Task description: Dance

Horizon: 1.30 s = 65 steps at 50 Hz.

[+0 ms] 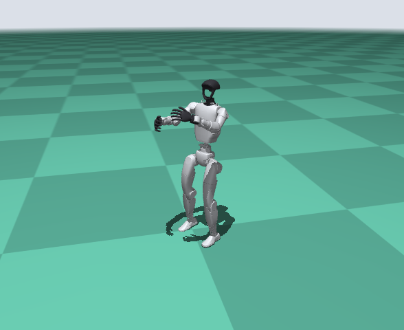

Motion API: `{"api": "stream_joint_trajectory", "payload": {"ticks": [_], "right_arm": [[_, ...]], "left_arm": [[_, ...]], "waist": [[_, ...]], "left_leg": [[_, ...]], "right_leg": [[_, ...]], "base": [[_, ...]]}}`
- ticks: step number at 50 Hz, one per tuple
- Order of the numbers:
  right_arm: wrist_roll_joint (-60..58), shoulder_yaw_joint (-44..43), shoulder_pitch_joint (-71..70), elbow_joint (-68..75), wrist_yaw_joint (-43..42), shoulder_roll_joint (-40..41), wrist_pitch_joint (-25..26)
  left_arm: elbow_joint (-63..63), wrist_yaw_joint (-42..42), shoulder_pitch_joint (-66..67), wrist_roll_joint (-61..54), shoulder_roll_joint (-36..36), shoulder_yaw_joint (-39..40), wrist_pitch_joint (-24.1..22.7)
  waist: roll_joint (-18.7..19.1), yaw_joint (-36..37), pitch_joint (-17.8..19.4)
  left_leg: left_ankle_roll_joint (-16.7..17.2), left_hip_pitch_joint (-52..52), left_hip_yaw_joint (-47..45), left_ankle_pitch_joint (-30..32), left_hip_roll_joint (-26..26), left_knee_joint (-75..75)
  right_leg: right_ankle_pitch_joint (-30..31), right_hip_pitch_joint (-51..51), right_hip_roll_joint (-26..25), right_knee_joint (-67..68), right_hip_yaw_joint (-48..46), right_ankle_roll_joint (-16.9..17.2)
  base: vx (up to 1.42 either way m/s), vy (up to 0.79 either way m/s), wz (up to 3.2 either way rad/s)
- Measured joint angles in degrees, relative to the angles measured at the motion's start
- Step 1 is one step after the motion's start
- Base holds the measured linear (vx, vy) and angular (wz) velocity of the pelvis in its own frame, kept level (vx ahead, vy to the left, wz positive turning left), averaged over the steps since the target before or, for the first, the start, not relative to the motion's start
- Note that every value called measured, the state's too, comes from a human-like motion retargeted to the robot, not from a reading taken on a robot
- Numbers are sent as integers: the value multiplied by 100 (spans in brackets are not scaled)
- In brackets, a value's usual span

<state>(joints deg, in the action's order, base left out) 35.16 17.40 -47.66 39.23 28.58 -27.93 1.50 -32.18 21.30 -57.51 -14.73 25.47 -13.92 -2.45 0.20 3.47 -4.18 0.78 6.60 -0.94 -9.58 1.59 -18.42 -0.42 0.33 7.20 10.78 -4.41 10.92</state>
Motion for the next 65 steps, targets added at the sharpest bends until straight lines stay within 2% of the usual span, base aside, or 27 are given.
{"api": "stream_joint_trajectory", "payload": {"ticks": [2,4,7,9,10,12,15,18,20,23,26,29,30,32,35,38,40,42,45,47,48,50,53,58,60,62,65], "right_arm": [[577,130,545,-1292,-88,-667,-250],[1178,108,1178,-2538,-305,-1231,-559],[1870,-199,2288,-4286,-568,-1864,-947],[2098,-487,3050,-5268,-573,-2098,-1133],[2167,-628,3422,-5699,-548,-2183,-1243],[2093,-801,3863,-6102,-547,-2212,-1438],[1887,-948,4038,-6329,-644,-2224,-1611],[1535,-640,3673,-6239,-995,-2129,-1645],[1201,-224,3152,-5862,-1208,-1962,-1518],[442,185,2165,-4611,-1272,-1341,-1130],[-636,60,1259,-2837,-1481,-421,-935],[-1421,-340,586,-849,-2632,656,-1233],[-1547,-540,370,-97,-3241,1099,-1443],[-1336,-1016,14,1075,-3776,1765,-2017],[-916,-1721,-421,2555,-3833,2467,-2552],[-886,-2559,-895,4326,-3787,2817,-2717],[-585,-2825,-1094,5247,-3600,2781,-2563],[244,-2937,-1128,5803,-3276,2788,-2358],[1313,-3226,-1000,5735,-2736,3005,-2307],[1609,-3256,-1012,5731,-2700,2861,-2293],[1761,-3211,-1044,5619,-2569,2808,-2284],[1988,-3182,-1135,5250,-2486,2831,-2083],[1520,-2723,-1141,4433,-1804,2648,-1826],[-290,-952,-808,2582,-535,1489,-740],[-679,-446,-476,1561,-305,958,-593],[-478,-77,54,172,-332,293,-497],[210,137,956,-1898,-515,-533,-905]], "left_arm": [[1694,-168,431,-658,1032,-432,-24],[3333,-549,985,-1242,1988,-559,-271],[5544,-1452,2134,-1849,3248,-300,-818],[6660,-1967,3122,-1822,3746,32,-1381],[7101,-2167,3635,-1670,3881,213,-1702],[7425,-2379,4219,-1312,3834,503,-1959],[7451,-2682,4493,-1057,3642,861,-1955],[7378,-2885,4216,-1094,3250,713,-1762],[7005,-2798,3603,-928,2832,408,-1454],[5506,-2360,2314,229,1826,36,-1159],[3214,-2275,1125,1933,483,-72,-1464],[684,-3112,361,3250,-797,208,-1916],[-214,-3518,150,3554,-1213,387,-2004],[-1781,-4085,-179,3776,-1877,975,-2028],[-3552,-4311,-550,3234,-2464,1741,-1672],[-4822,-3451,-621,2038,-2720,2464,-1461],[-5405,-3070,-630,1229,-2815,2743,-1441],[-5906,-2761,-645,-136,-3049,3054,-1711],[-5989,-2618,-669,-1882,-3491,3350,-2531],[-5948,-2914,-680,-2192,-3398,3272,-3016],[-5876,-2978,-713,-2299,-3305,3149,-3094],[-5510,-2864,-806,-2151,-3153,3082,-2979],[-4745,-2114,-928,-1515,-2918,2887,-2363],[-3026,-487,-830,-457,-1720,1210,-961],[-2014,41,-610,-137,-1231,675,-713],[-442,253,-190,-376,-470,137,-277],[2225,62,658,-1221,840,-409,-12]], "waist": [[17,-49,-4],[48,-113,-3],[74,-292,-33],[87,-395,-27],[105,-424,-8],[84,-455,-11],[-89,-555,-205],[-245,-698,-248],[-373,-773,-246],[-518,-766,-139],[-540,-725,0],[-499,-721,62],[-468,-730,98],[-387,-601,189],[-132,-50,116],[-83,290,49],[-91,471,22],[-140,642,34],[-141,723,103],[-94,667,119],[-69,602,128],[-48,417,118],[-11,254,42],[-19,74,-7],[-61,63,-6],[-47,49,2],[-35,-88,14]], "left_leg": [[32,206,108,-240,112,-438],[86,447,244,-501,239,-933],[186,856,540,-898,362,-1673],[227,1076,736,-1120,411,-2090],[236,1152,821,-1212,437,-2268],[195,1157,915,-1251,379,-2358],[132,1169,981,-1158,99,-2161],[72,1005,1033,-810,-251,-1584],[23,758,1004,-485,-480,-1006],[22,323,940,-42,-692,-200],[28,12,849,261,-765,366],[9,-169,745,478,-794,734],[13,-237,712,544,-785,836],[41,-378,545,630,-710,991],[54,-357,60,712,-453,1173],[2,-456,-226,819,-500,1428],[1,-526,-380,822,-527,1526],[19,-608,-428,781,-585,1559],[45,-713,-347,730,-620,1511],[3,-755,-314,732,-604,1499],[-19,-756,-309,736,-590,1494],[-51,-707,-272,730,-562,1452],[-67,-564,-291,671,-414,1286],[-97,-299,-106,347,-251,743],[-104,-185,-21,178,-179,453],[-106,-40,55,-54,-87,42],[-71,230,259,-415,12,-637]], "right_leg": [[90,81,-63,-176,-90,-8],[140,134,-153,-305,-134,-4],[135,149,-271,-436,-200,38],[69,145,-325,-444,-248,101],[26,151,-361,-427,-246,134],[-32,186,-336,-408,-292,201],[-36,112,-163,-438,-435,225],[-8,14,45,-375,-678,96],[-36,-24,252,-268,-867,20],[-150,-85,515,37,-939,-14],[-280,-149,653,351,-962,3],[-372,-221,719,620,-952,49],[-396,-234,726,714,-942,66],[-440,-244,650,848,-765,102],[-465,-508,299,992,-189,140],[-668,-844,147,1503,161,153],[-779,-988,69,1786,341,176],[-903,-1111,-1,2140,526,197],[-928,-1051,-68,2281,667,171],[-845,-928,-89,2114,633,103],[-780,-870,-91,1979,599,68],[-628,-741,-58,1625,524,19],[-388,-513,0,996,382,-5],[-117,-218,78,289,141,-35],[-42,-107,53,87,103,-67],[22,12,-6,-75,38,-97],[77,184,-70,-278,-95,-95]], "base": [[3,-22,2],[4,-19,9],[4,-17,32],[4,-13,38],[8,-9,36],[6,1,48],[-6,13,53],[-9,17,59],[-9,23,70],[-7,24,47],[-6,26,29],[-2,24,17],[1,24,-5],[2,16,-77],[-2,11,-152],[4,11,-100],[9,7,-74],[12,3,-42],[11,0,7],[0,-2,9],[-3,-4,19],[-3,-6,17],[4,-11,1],[8,-20,-1],[7,-24,-14],[6,-19,-4],[4,-21,22]]}}
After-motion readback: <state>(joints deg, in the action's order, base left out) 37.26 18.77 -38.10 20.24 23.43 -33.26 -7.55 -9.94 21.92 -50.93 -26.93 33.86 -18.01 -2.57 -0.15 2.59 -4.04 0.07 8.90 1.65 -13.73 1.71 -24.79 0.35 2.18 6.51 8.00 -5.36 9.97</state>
